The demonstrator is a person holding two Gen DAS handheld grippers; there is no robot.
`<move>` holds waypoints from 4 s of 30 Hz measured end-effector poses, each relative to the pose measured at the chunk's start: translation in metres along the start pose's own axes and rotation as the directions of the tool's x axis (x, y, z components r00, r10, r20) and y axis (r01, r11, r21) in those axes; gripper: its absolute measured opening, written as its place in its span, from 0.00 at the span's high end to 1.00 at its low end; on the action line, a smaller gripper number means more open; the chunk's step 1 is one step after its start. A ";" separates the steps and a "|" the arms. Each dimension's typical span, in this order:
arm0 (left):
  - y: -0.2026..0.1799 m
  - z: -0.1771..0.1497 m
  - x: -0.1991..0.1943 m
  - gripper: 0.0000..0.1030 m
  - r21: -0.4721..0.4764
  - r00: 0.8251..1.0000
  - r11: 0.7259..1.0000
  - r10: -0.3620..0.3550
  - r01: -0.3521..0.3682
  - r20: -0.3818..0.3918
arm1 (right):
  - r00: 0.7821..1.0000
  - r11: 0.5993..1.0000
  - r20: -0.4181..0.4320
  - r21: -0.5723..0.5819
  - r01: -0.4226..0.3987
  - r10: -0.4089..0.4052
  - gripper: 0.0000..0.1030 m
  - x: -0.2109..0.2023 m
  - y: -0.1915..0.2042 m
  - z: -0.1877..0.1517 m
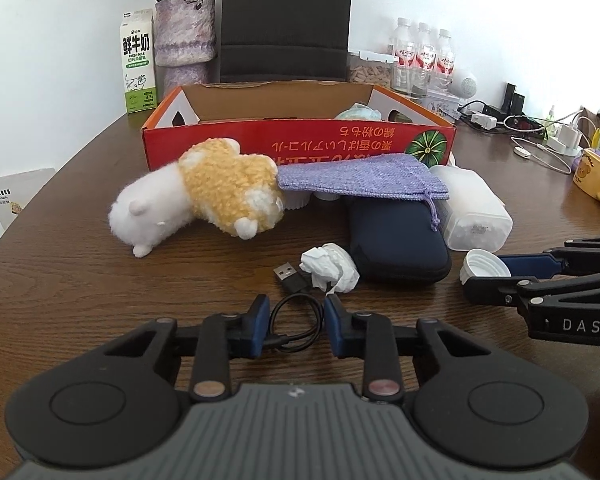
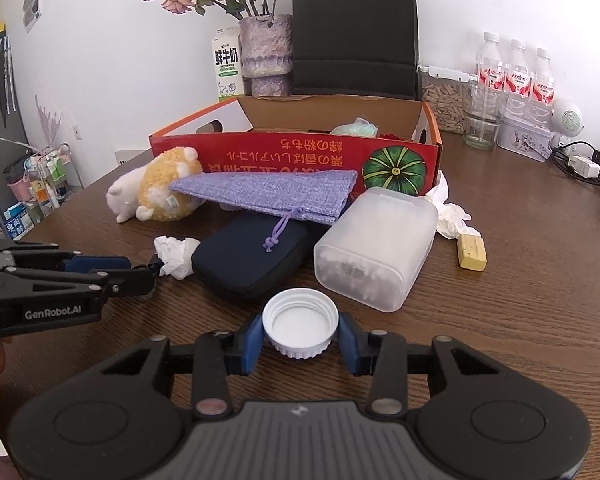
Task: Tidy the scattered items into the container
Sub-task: 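Grasp the short black cable with the left tool while the right tool grasps the white bottle cap, then carry the short cable and bottle cap into the box and release them, then withdraw both open tools from the box toward the remaining items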
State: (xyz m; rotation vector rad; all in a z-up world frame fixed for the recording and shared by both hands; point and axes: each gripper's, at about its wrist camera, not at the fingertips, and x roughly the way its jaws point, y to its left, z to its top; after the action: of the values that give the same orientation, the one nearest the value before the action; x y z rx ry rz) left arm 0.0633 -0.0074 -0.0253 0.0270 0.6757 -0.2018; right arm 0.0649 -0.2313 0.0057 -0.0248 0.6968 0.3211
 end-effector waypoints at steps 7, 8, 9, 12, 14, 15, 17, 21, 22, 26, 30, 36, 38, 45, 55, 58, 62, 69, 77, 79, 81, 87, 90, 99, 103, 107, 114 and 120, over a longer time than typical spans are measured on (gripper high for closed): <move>0.001 0.002 -0.015 0.71 0.003 0.999 1.000 0.020 -0.021 0.039 | 1.000 1.000 0.023 -0.004 -0.005 0.005 0.62 -0.008 0.000 0.002; 0.001 0.004 -0.019 0.71 0.010 0.998 1.000 0.026 -0.026 0.055 | 1.000 1.000 0.030 -0.008 -0.006 0.007 0.62 -0.010 0.001 0.003; 0.001 0.006 -0.024 0.71 0.017 0.997 0.999 0.029 -0.030 0.073 | 0.999 1.000 0.039 -0.013 -0.008 0.008 0.62 -0.012 0.001 0.005; 0.000 0.015 -0.038 0.71 0.031 0.991 0.999 0.032 -0.036 0.132 | 0.997 0.999 0.076 -0.033 -0.008 0.010 0.62 -0.021 0.003 0.013; 0.000 0.024 -0.046 0.71 0.040 0.985 0.998 0.033 -0.040 0.170 | 0.994 0.999 0.107 -0.043 -0.010 0.014 0.62 -0.027 0.005 0.022; 0.001 0.029 -0.049 0.71 0.039 0.982 0.998 0.033 -0.041 0.187 | 0.992 0.999 0.124 -0.050 -0.012 0.018 0.62 -0.029 0.006 0.027; 0.000 0.038 -0.052 0.71 0.041 0.976 0.998 0.027 -0.037 0.215 | 0.987 0.998 0.157 -0.067 -0.013 0.024 0.62 -0.033 0.009 0.038; -0.004 0.056 -0.056 0.71 0.066 0.962 0.997 0.011 -0.030 0.274 | 0.976 0.996 0.216 -0.087 -0.019 0.038 0.62 -0.035 0.013 0.062; -0.005 0.061 -0.056 0.71 0.068 0.956 0.997 0.005 -0.026 0.292 | 0.971 0.995 0.234 -0.093 -0.020 0.042 0.62 -0.035 0.014 0.070; -0.007 0.082 -0.057 0.71 0.069 0.932 0.997 -0.006 -0.020 0.363 | 0.955 0.994 0.293 -0.110 -0.018 0.050 0.62 -0.033 0.017 0.097; -0.007 0.104 -0.054 0.71 0.061 0.908 0.998 -0.010 -0.016 0.418 | 0.937 0.993 0.343 -0.117 -0.023 0.062 0.62 -0.027 0.018 0.123; -0.002 0.136 -0.037 0.71 0.021 0.881 1.000 -0.002 -0.009 0.473 | 0.921 0.994 0.384 -0.105 -0.025 0.064 0.62 -0.007 0.014 0.154; 0.003 0.145 -0.029 0.71 -0.008 0.875 1.000 0.004 0.000 0.485 | 0.919 0.995 0.389 -0.094 -0.029 0.064 0.62 0.003 0.012 0.163; 0.013 0.167 0.011 0.71 -0.030 0.885 0.999 0.033 -0.022 0.464 | 0.932 0.998 0.361 -0.048 -0.028 0.044 0.62 0.045 -0.001 0.181; 0.032 0.171 0.091 0.71 -0.073 0.954 0.995 0.091 -0.073 0.285 | 0.980 1.000 0.199 -0.024 -0.001 0.005 0.62 0.121 -0.017 0.177; 0.039 0.166 0.112 0.71 -0.091 0.973 0.993 0.091 -0.073 0.211 | 0.989 0.999 0.150 -0.028 0.018 -0.014 0.62 0.137 -0.019 0.170; 0.043 0.161 0.126 0.71 -0.089 0.983 0.992 0.101 -0.088 0.152 | 0.992 0.999 0.122 -0.035 0.021 -0.016 0.62 0.144 -0.020 0.165; 0.045 0.157 0.133 0.71 -0.094 0.989 0.991 0.104 -0.094 0.107 | 0.994 0.998 0.103 -0.049 0.032 -0.027 0.62 0.146 -0.018 0.163; 0.046 0.161 0.135 0.66 -0.096 0.988 0.987 0.137 -0.129 0.078 | 0.993 0.998 0.102 -0.035 0.059 -0.055 0.20 0.144 -0.018 0.163; 0.047 0.161 0.133 0.34 -0.101 0.986 0.985 0.146 -0.138 0.083 | 0.992 0.997 0.111 -0.038 0.066 -0.061 0.13 0.141 -0.018 0.164; 0.047 0.162 0.129 0.07 -0.108 0.979 0.980 0.176 -0.165 0.104 | 0.992 0.997 0.110 -0.035 0.066 -0.062 0.13 0.139 -0.019 0.164; 0.049 0.166 0.116 0.00 -0.129 0.970 0.977 0.187 -0.167 0.156 | 0.990 0.997 0.123 -0.016 0.078 -0.075 0.09 0.133 -0.022 0.166; 0.050 0.168 0.115 0.00 -0.138 0.973 0.978 0.177 -0.157 0.146 | 0.988 0.996 0.129 -0.008 0.084 -0.082 0.07 0.130 -0.023 0.166; 0.046 0.167 0.098 0.00 -0.126 0.966 0.980 0.176 -0.154 0.191 | 0.985 0.996 0.149 -0.011 0.094 -0.091 0.06 0.117 -0.026 0.165; 0.046 0.163 0.082 0.00 -0.129 0.961 0.981 0.172 -0.146 0.217 | 0.981 0.993 0.163 -0.029 0.112 -0.106 0.06 0.106 -0.022 0.161; 0.049 0.157 0.067 0.00 -0.157 0.958 0.979 0.167 -0.132 0.232 | 0.979 0.992 0.171 -0.038 0.120 -0.111 0.06 0.094 -0.020 0.154; 0.045 0.146 0.038 0.00 -0.169 0.950 0.979 0.161 -0.118 0.269 | 0.972 0.992 0.208 -0.030 0.119 -0.110 0.04 0.064 -0.017 0.144; 0.042 0.131 0.019 0.00 -0.167 0.949 0.980 0.148 -0.104 0.278 | 0.966 0.993 0.232 -0.019 0.118 -0.111 0.00 0.036 -0.015 0.127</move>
State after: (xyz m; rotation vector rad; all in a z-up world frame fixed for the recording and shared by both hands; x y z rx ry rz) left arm 0.1674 0.0189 0.0634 -0.1026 0.3930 -0.0281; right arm 0.1755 -0.2190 0.0791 -0.0574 0.4574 0.2198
